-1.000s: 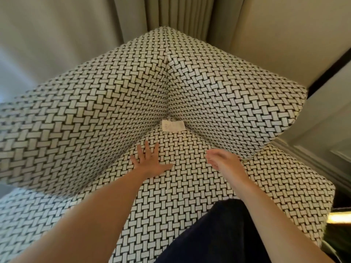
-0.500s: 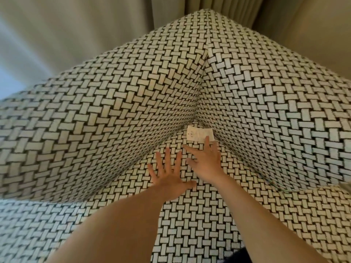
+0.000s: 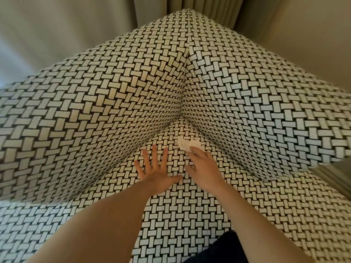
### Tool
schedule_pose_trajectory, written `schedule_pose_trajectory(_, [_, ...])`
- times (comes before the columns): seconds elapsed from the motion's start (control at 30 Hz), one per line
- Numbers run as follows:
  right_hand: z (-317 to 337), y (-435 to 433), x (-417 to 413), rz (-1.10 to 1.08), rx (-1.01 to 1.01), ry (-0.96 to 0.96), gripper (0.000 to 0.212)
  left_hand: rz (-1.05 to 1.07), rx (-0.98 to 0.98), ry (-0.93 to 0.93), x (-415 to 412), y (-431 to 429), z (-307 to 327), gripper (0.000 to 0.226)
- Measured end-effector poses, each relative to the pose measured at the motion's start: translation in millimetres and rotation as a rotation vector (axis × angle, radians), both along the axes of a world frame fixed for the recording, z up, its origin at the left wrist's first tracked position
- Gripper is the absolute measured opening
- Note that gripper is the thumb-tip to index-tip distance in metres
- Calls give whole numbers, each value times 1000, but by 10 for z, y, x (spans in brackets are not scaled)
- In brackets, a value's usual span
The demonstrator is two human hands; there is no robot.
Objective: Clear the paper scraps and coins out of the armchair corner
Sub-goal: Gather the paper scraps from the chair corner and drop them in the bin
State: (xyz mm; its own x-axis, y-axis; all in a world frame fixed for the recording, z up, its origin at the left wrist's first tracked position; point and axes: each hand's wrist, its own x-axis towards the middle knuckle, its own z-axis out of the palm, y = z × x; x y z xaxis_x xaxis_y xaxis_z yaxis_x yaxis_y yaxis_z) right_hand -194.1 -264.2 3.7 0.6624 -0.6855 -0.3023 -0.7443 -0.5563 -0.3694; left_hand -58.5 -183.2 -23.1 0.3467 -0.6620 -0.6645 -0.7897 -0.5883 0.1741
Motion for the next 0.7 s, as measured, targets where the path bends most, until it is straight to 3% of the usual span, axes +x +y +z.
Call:
schedule_pose_trajectory(0.17, [239,209,-612,-234,283,-296,53,12,-30,0,1,18,43,103])
schedule_pose_trajectory(0.27, [483,320,-1004,-365,353,-426,43,15,-48,-21,-27,37,90,101])
schedule_pose_trajectory(0.43, [820,496,-1696,-521,290,-463,27,4,-118,-168,-216,43,132,88])
schedule_pose_trajectory(0.53, [886,604,-2081,-614,189,-459,22,-5,-182,-164,-416,63,149,73])
schedule_pose_trajectory(0.7, [784,790,-2617,-725,102,-397,18,-169,-224,-115,-826,83,146,75])
